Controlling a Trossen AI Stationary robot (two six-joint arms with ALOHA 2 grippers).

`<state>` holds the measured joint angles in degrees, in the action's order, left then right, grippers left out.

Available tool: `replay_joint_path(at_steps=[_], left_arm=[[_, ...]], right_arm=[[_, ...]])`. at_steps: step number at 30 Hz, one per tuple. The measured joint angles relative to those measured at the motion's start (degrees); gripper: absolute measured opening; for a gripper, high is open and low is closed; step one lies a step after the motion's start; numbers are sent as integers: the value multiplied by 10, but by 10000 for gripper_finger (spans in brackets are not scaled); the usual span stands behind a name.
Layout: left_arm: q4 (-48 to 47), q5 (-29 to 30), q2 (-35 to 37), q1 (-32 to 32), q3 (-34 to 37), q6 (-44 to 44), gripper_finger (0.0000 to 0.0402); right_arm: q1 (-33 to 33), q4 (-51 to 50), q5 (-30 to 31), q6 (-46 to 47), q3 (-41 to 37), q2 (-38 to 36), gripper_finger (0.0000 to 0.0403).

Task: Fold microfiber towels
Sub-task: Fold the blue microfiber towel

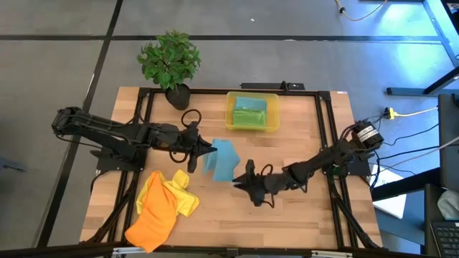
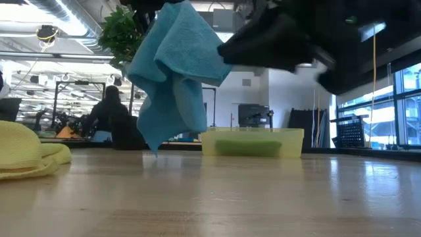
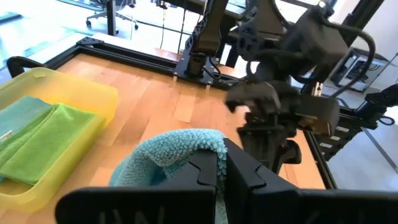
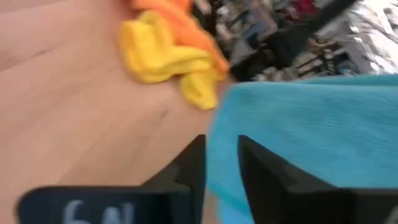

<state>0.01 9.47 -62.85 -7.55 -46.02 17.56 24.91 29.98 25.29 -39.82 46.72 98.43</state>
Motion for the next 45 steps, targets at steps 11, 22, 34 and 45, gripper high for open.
replay_joint_path(at_steps=[11, 22, 34, 45], left_arm=[[1, 0, 0, -5, 0, 4, 0], [1, -2, 0, -5, 0, 15, 0], [1, -2, 0, -5, 0, 15, 0], [1, -2, 0, -5, 0, 15, 0]], right_arm=[[29, -69, 86, -52, -3, 0, 223], [32, 68, 124, -154, -3, 75, 205], [28, 207, 197, -265, -4, 147, 204], [13, 252, 189, -277, -3, 150, 159]])
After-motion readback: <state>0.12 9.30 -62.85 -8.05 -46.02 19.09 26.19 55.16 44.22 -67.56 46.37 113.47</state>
